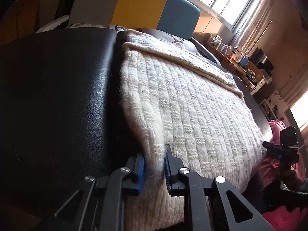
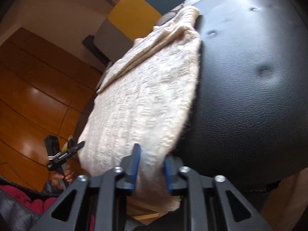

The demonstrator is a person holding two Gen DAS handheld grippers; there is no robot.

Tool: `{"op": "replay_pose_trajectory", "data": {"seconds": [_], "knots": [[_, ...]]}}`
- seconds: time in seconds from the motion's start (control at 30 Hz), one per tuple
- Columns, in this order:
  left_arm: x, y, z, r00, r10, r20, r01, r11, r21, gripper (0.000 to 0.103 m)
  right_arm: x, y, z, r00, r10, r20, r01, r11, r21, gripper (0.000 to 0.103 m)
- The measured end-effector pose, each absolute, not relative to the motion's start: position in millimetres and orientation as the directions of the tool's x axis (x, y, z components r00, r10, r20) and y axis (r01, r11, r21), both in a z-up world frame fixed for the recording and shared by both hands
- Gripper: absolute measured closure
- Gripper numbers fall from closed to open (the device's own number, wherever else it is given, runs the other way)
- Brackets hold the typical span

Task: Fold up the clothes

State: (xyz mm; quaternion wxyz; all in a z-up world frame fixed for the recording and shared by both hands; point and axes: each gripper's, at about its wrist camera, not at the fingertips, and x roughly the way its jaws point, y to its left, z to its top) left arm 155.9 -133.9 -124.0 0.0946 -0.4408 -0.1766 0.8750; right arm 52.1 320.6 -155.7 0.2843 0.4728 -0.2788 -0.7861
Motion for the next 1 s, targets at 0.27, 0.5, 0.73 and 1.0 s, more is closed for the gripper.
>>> {"op": "replay_pose_trajectory", "data": {"seconds": [0.27, 0.5, 0.73, 1.0], "knots": [[156, -139, -126, -0.545, 0.374, -0.750, 0.025, -0.887, -0.460, 0.089, 56, 315, -154, -0.412, -0.694, -0.591, 0.223, -0.706, 0.673, 0.085], [165, -138, -124, -0.538, 0.388, -0.749, 0.012, -0.884, -0.467, 0.090, 52, 310, -152, -0.372, -0.703, -0.606, 0.205, -0.698, 0.686, 0.078], [179, -124, -122, -0.491, 0.449, -0.747, -0.088, -0.878, -0.470, 0.092, 62, 297, -148, -0.310, -0.718, -0.623, 0.194, -0.689, 0.698, 0.092], [209, -133, -97, -0.469, 0.676, -0.569, -0.185, -0.705, -0.684, 0.092, 61, 316, -129, -0.312, -0.848, -0.429, 0.225, -0.504, 0.834, 0.092]]}}
